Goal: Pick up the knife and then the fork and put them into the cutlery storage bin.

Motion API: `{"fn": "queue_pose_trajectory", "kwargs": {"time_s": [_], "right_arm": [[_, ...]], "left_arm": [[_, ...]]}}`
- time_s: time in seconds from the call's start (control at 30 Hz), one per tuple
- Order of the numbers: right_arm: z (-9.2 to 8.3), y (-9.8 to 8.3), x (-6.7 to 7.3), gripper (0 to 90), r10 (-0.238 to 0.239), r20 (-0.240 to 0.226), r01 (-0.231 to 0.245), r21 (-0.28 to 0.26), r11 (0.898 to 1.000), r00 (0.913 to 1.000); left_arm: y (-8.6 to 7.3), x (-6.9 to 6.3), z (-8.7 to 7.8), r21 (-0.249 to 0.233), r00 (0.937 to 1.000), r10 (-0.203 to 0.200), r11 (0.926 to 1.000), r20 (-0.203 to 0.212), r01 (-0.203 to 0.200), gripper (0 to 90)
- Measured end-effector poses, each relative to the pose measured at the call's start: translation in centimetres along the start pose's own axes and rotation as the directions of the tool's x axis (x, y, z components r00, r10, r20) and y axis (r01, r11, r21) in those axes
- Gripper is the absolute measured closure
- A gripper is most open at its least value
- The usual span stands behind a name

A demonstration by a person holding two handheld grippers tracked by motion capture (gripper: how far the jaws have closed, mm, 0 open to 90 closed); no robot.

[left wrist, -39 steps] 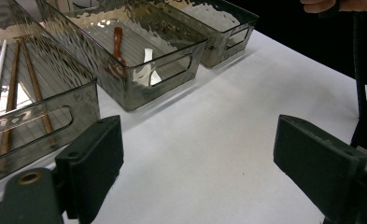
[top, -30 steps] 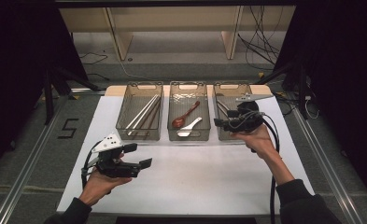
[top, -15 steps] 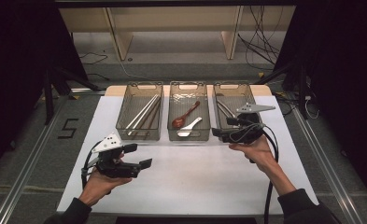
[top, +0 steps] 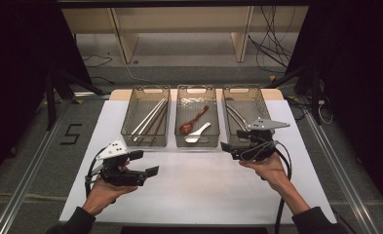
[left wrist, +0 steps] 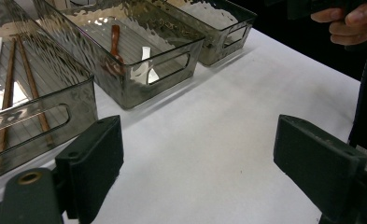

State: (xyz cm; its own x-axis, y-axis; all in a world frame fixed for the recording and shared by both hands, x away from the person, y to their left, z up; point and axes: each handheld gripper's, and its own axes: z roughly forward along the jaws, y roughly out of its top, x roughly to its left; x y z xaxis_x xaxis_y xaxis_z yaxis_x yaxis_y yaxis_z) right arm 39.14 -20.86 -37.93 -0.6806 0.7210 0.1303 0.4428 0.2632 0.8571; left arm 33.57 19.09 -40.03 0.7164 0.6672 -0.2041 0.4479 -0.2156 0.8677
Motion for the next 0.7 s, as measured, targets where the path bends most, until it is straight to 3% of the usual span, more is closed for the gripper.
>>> {"fn": "queue_pose_trajectory", "kwargs": {"time_s": [0.33,0.7], "right_arm": [[-1.2,-1.8,1.5,21.5,-0.035,0.001,0.035,-0.026,0.999,0.9994],[-2.3,-3.4,2.4,21.1,-0.026,0.003,0.026,-0.062,0.998,0.9997]], "left_arm": [[0.0,0.0,0.0,0.0,1.0,-0.001,1.0,0.001,0.001,15.6],[-0.1,0.0,0.0,-0.001,1.0,-0.004,1.0,0.004,0.004,15.6]]}}
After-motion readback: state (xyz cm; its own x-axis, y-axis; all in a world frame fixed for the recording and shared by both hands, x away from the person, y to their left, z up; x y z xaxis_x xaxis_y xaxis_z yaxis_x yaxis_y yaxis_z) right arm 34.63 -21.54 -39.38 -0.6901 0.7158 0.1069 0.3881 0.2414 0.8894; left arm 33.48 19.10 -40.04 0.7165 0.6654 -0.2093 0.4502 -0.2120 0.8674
